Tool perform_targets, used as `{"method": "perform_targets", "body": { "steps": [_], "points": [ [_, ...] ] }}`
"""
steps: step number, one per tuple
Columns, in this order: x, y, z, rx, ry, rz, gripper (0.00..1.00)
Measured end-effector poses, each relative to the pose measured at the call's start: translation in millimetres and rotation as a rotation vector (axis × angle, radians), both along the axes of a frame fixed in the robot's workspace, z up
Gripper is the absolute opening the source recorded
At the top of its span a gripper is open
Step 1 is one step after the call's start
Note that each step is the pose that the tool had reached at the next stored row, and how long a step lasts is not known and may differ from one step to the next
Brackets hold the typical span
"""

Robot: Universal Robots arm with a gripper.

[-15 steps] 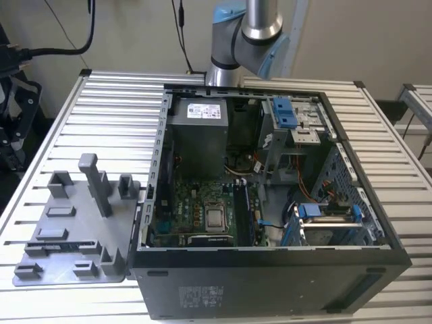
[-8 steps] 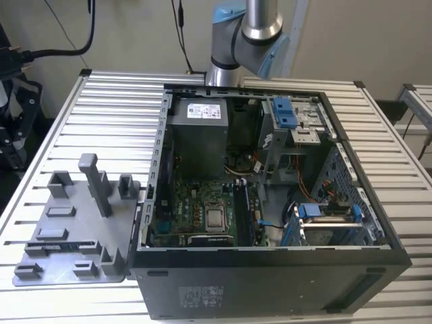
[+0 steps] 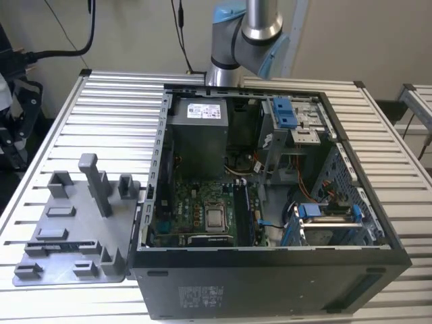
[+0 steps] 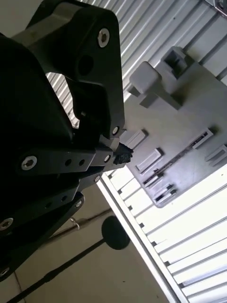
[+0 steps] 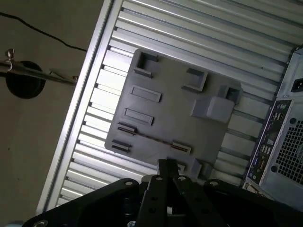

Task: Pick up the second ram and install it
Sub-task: 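Pick up the second ram and move it above second insertion slot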

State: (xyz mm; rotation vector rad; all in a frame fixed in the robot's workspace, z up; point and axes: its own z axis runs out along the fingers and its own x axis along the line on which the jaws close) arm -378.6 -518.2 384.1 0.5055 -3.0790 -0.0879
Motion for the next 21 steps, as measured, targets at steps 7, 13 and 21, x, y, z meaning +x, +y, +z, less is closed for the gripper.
{"method": "perform_targets", "body": {
  "steps": [7, 13, 21],
  "points": [
    [0.0, 0.0, -2.0, 0.0, 0.0018, 0.059, 0.11],
    [-0.1, -0.1, -3.0, 0.0, 0.0017, 0.123, 0.11],
    [-0.2, 0.0, -3.0, -0.0002, 0.0018, 0.26, 0.11]
  ]
}}
